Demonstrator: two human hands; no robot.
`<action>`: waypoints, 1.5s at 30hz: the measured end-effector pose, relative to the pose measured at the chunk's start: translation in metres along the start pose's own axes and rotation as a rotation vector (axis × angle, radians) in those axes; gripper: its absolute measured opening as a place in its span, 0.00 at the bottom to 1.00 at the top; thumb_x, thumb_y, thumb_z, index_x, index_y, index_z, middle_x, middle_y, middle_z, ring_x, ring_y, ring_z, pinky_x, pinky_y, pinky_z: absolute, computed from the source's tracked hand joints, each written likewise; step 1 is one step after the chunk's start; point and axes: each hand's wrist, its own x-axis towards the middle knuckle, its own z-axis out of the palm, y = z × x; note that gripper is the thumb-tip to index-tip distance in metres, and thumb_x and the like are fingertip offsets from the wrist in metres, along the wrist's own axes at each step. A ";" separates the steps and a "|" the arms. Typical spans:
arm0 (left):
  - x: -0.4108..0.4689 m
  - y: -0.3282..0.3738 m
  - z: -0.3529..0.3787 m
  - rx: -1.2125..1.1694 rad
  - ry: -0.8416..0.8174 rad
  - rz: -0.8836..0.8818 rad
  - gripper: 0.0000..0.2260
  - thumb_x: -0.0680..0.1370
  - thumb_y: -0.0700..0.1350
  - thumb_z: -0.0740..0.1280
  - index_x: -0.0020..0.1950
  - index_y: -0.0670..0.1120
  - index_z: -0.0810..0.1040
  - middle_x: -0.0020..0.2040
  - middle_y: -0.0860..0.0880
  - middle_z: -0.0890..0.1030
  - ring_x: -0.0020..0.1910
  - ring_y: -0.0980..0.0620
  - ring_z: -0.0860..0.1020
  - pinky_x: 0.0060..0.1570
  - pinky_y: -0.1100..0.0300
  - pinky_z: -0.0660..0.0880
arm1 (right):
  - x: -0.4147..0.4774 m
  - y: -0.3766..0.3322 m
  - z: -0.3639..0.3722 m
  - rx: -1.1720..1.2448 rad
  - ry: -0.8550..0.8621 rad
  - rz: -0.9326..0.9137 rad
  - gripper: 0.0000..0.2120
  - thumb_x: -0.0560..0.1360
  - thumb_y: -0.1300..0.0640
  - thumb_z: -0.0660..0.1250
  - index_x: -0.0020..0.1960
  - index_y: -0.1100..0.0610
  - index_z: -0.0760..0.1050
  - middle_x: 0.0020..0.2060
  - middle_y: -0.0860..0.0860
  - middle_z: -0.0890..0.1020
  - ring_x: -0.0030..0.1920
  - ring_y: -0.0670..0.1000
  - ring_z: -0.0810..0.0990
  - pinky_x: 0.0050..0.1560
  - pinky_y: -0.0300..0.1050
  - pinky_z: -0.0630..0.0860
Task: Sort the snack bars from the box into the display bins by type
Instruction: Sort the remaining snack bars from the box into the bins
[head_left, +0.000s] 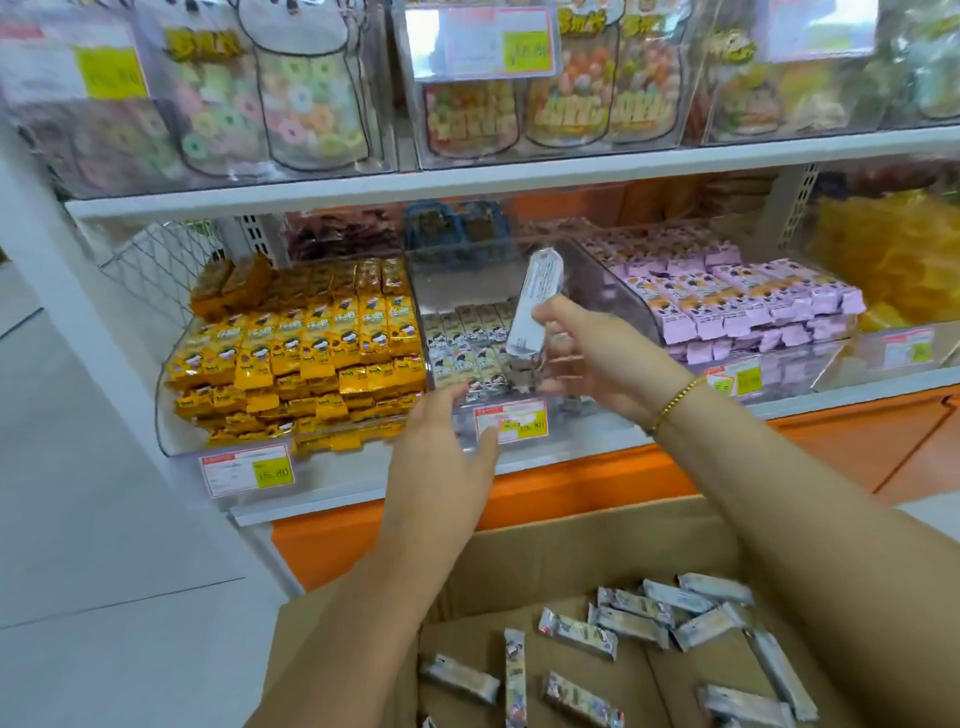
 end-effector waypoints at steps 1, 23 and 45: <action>0.004 -0.008 0.002 0.071 0.001 0.013 0.23 0.78 0.47 0.65 0.72 0.50 0.65 0.70 0.54 0.67 0.64 0.57 0.70 0.56 0.71 0.62 | 0.020 -0.006 -0.001 -0.101 0.053 -0.031 0.10 0.75 0.52 0.64 0.39 0.56 0.71 0.22 0.48 0.70 0.30 0.50 0.69 0.42 0.47 0.73; 0.006 -0.055 -0.008 -0.049 -0.088 0.106 0.26 0.80 0.44 0.62 0.76 0.54 0.59 0.68 0.65 0.59 0.71 0.59 0.64 0.72 0.57 0.62 | 0.168 0.007 0.064 -0.604 0.085 -0.086 0.11 0.77 0.55 0.66 0.56 0.59 0.76 0.45 0.56 0.77 0.43 0.52 0.75 0.45 0.44 0.73; -0.095 -0.147 0.019 0.626 -1.042 -0.263 0.38 0.79 0.55 0.63 0.78 0.39 0.44 0.78 0.44 0.43 0.73 0.48 0.62 0.67 0.61 0.64 | -0.042 0.424 -0.014 -0.870 0.021 0.554 0.25 0.76 0.61 0.64 0.72 0.57 0.62 0.67 0.61 0.67 0.64 0.59 0.70 0.63 0.45 0.68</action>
